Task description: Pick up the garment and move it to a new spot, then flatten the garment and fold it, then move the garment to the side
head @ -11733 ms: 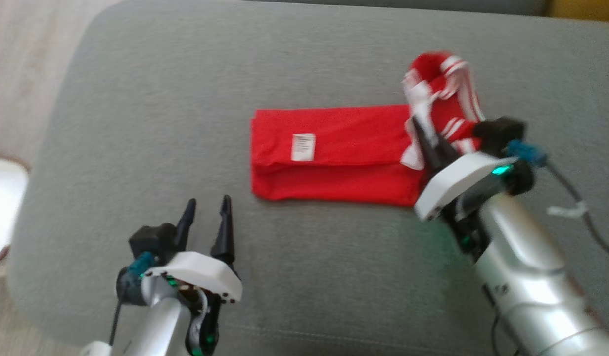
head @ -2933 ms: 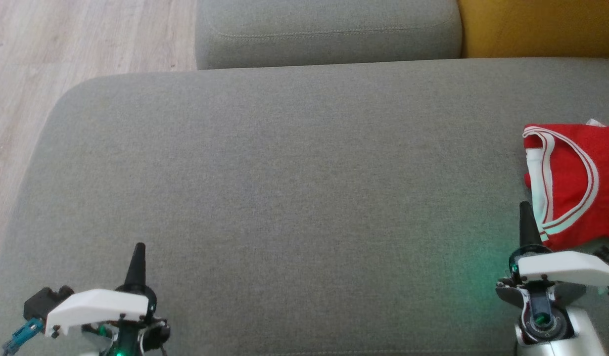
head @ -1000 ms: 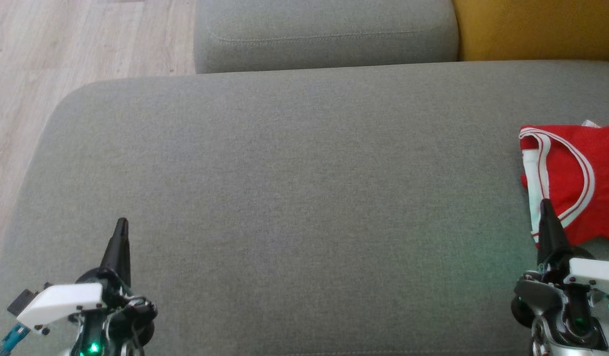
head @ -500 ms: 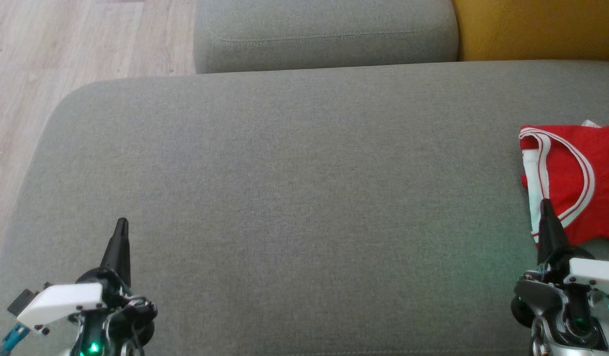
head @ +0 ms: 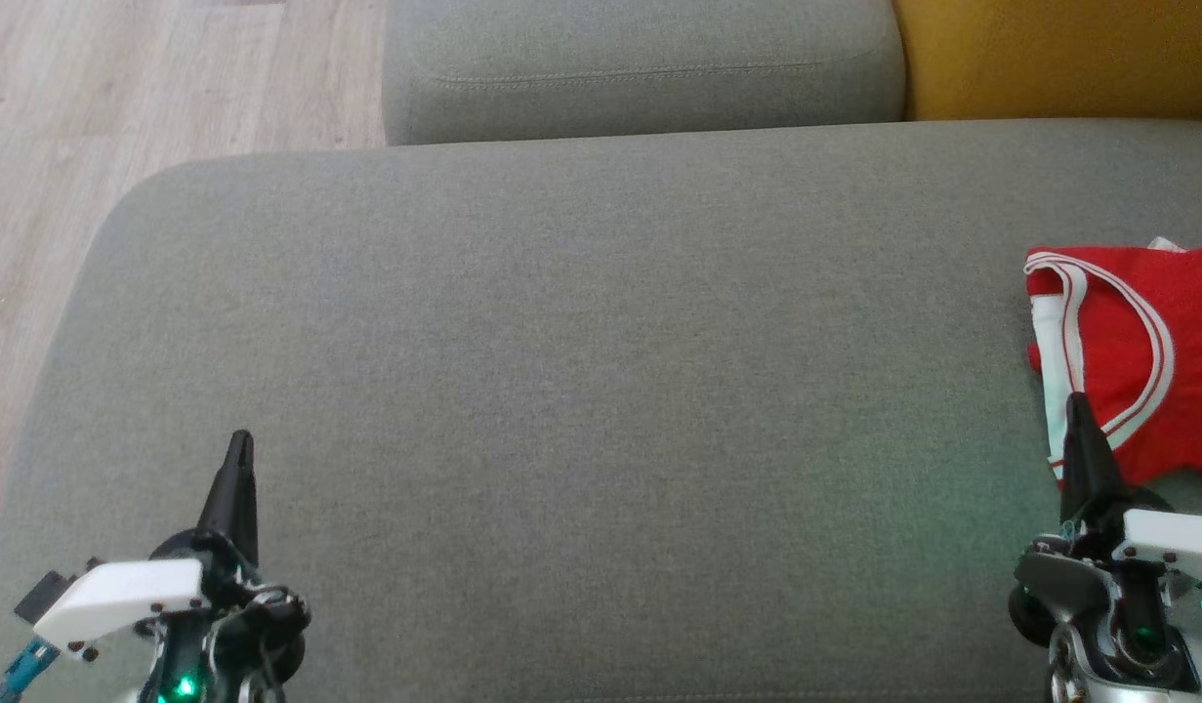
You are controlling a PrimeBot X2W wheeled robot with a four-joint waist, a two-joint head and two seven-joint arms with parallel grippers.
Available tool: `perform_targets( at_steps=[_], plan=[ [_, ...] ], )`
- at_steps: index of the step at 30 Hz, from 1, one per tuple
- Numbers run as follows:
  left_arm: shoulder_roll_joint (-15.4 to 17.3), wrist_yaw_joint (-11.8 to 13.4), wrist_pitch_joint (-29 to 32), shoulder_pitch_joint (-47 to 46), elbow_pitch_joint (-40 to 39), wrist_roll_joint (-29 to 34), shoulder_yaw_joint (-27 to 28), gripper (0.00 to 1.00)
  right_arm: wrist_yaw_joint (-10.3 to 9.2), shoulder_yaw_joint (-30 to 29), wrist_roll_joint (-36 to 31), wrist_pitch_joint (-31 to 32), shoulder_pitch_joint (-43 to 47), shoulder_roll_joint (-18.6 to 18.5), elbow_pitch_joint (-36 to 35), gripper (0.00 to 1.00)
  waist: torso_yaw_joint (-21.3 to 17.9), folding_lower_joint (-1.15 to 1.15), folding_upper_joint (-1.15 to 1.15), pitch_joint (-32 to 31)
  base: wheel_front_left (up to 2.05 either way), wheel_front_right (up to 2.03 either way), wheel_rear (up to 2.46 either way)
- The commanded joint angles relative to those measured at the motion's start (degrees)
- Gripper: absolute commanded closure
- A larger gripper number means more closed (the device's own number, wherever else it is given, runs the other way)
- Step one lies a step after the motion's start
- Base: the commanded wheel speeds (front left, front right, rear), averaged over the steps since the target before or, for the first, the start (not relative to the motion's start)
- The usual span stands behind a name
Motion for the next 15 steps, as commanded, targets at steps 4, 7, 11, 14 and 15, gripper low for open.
perform_targets(
  at_steps=[4,7,11,14,15],
  plan=[
    [1.1,-0.4,0.4,-3.3,-2.3,-0.2,2.0,1.0,0.22,1.2,0.4,0.3,-1.2,-0.4,-2.3,1.0,0.0,0.0,0.0,0.0,0.0,0.0,0.0],
    [1.1,-0.4,0.4,-3.3,-2.3,-0.2,2.0,1.0,0.22,1.2,0.4,0.3,-1.2,-0.4,-2.3,1.0,0.0,0.0,0.0,0.0,0.0,0.0,0.0],
    [1.1,-0.4,0.4,-3.3,-2.3,-0.2,2.0,1.0,0.22,1.2,0.4,0.3,-1.2,-0.4,-2.3,1.0,0.0,0.0,0.0,0.0,0.0,0.0,0.0],
    [1.1,-0.4,0.4,-3.3,-2.3,-0.2,2.0,1.0,0.22,1.2,0.4,0.3,-1.2,-0.4,-2.3,1.0,0.0,0.0,0.0,0.0,0.0,0.0,0.0],
    [1.1,-0.4,0.4,-3.3,-2.3,-0.2,2.0,1.0,0.22,1.2,0.4,0.3,-1.2,-0.4,-2.3,1.0,0.0,0.0,0.0,0.0,0.0,0.0,0.0]
  ],
)
